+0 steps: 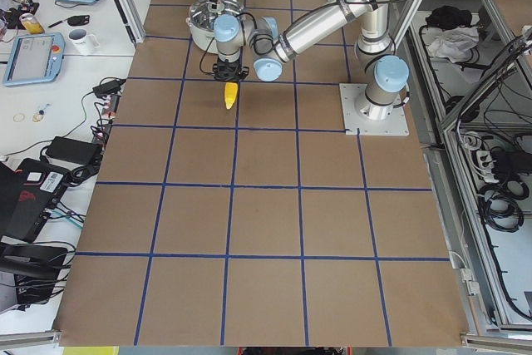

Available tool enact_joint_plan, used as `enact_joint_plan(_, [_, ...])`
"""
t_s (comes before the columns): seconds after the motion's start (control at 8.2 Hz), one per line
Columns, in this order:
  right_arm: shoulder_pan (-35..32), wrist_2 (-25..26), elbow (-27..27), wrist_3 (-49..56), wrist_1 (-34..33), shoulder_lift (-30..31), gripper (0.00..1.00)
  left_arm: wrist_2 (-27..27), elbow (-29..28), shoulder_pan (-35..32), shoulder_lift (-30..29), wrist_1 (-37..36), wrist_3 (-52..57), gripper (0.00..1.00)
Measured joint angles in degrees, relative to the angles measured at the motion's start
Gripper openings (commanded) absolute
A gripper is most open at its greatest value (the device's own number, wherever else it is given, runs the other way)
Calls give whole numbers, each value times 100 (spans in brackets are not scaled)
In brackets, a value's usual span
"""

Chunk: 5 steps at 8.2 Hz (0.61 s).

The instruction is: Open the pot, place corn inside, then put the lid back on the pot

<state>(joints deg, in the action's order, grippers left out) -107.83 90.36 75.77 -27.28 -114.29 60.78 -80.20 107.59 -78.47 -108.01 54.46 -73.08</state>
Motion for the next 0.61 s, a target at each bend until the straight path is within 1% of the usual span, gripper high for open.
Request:
enact_joint_plan(0.12, [-1, -1, 0, -16, -12, -10, 42, -13, -7, 0, 61, 4, 360, 0])
enact_joint_plan(0.24, [-1, -1, -2, -25, -22, -17, 35, -52, -20, 0, 113, 4, 601, 0])
enact_joint_plan(0.37, [-1, -6, -10, -29, -28, -19, 34, -77, -29, -2, 147, -4, 719, 0])
enact_joint_plan(0.49, [-2, -18, -19, -36, -30, -16, 30, -90, -40, -6, 165, -12, 729, 0])
enact_joint_plan(0.61, [-2, -43, -27, -43, -31, -11, 29, -101, -63, -16, 177, -8, 663, 0])
